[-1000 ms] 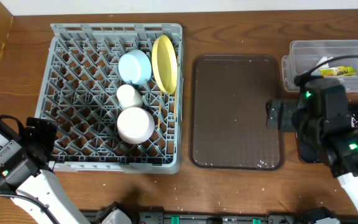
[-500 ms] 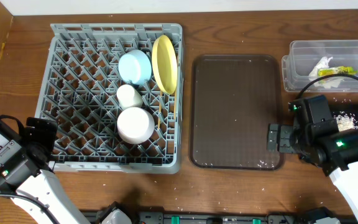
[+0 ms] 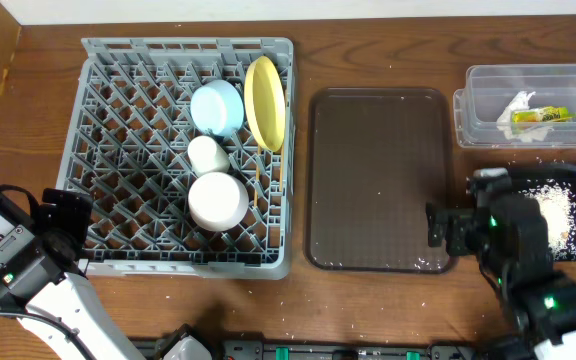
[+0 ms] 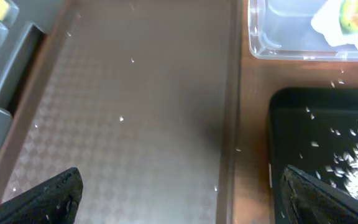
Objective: Sort waste into correct bins and load items into the dishwasher
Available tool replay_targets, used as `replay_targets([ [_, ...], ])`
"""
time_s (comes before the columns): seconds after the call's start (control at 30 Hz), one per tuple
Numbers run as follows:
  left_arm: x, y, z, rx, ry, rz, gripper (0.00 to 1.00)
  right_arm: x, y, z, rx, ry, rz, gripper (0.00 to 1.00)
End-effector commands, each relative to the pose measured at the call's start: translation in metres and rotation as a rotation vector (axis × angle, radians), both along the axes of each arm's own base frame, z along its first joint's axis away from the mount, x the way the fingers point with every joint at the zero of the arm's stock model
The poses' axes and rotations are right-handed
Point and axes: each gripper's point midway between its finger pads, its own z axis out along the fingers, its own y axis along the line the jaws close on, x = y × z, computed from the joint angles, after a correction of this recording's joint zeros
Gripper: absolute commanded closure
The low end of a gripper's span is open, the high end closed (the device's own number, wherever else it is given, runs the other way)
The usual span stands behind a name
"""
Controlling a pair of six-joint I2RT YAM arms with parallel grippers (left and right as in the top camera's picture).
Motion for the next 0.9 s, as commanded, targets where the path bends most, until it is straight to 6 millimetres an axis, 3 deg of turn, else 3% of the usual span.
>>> replay_targets([
  [0.0, 0.000, 0.004, 0.008, 0.017, -0.013, 0.009, 0.00, -0.005, -0.007, -0.006, 0.016, -0.174, 0.006, 0.01],
  [0.3, 0.000, 0.004, 0.009, 0.017, -0.013, 0.009, 0.00, -0.011, -0.019, -0.006, 0.049, -0.455, -0.019, 0.01],
  [0.87, 0.000, 0.004, 0.009, 0.017, -0.013, 0.009, 0.00, -0.009, -0.047, 0.015, 0.040, -0.671, -0.122, 0.01],
])
